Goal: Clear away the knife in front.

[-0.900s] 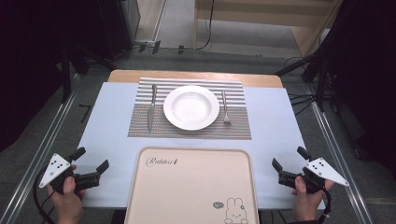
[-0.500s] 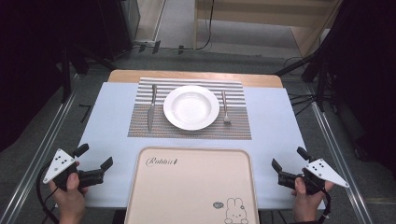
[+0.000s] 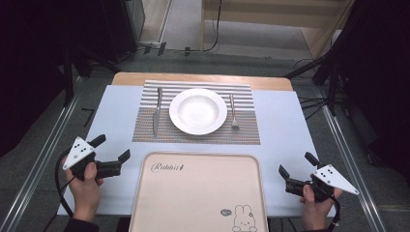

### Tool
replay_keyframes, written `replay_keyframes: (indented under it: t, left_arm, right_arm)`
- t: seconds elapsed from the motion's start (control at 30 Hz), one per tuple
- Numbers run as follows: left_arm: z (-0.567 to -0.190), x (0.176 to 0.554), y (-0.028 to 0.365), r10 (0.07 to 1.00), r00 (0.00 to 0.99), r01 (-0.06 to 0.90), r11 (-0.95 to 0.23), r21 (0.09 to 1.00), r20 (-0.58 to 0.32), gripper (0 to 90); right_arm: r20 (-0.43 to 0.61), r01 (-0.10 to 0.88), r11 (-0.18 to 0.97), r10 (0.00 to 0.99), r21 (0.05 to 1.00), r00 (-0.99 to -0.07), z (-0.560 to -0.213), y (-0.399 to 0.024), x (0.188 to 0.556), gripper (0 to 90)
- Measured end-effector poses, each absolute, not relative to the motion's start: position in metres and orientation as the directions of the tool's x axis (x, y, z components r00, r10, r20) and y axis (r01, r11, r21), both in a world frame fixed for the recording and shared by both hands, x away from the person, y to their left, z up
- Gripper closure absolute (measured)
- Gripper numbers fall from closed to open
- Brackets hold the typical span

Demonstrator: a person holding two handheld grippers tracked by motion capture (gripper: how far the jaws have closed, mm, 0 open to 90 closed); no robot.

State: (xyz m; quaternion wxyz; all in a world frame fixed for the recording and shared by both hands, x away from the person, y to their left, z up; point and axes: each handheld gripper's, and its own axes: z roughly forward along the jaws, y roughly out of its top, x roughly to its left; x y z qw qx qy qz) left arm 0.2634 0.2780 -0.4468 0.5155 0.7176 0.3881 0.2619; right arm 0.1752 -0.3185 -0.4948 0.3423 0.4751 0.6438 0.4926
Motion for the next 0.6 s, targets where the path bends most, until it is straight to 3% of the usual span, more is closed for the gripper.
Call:
replay_keyframes:
  t: [0.6]
  left_arm:
    - [-0.42, 0.298, 0.252, 0.805, 0.593, 0.288, -0.185, 0.94, -0.023, 0.0]
  right_arm:
    - [0.024, 0.269, 0.07, 0.943, 0.961, -0.333, -0.494, -0.314, 0.176, 0.0]
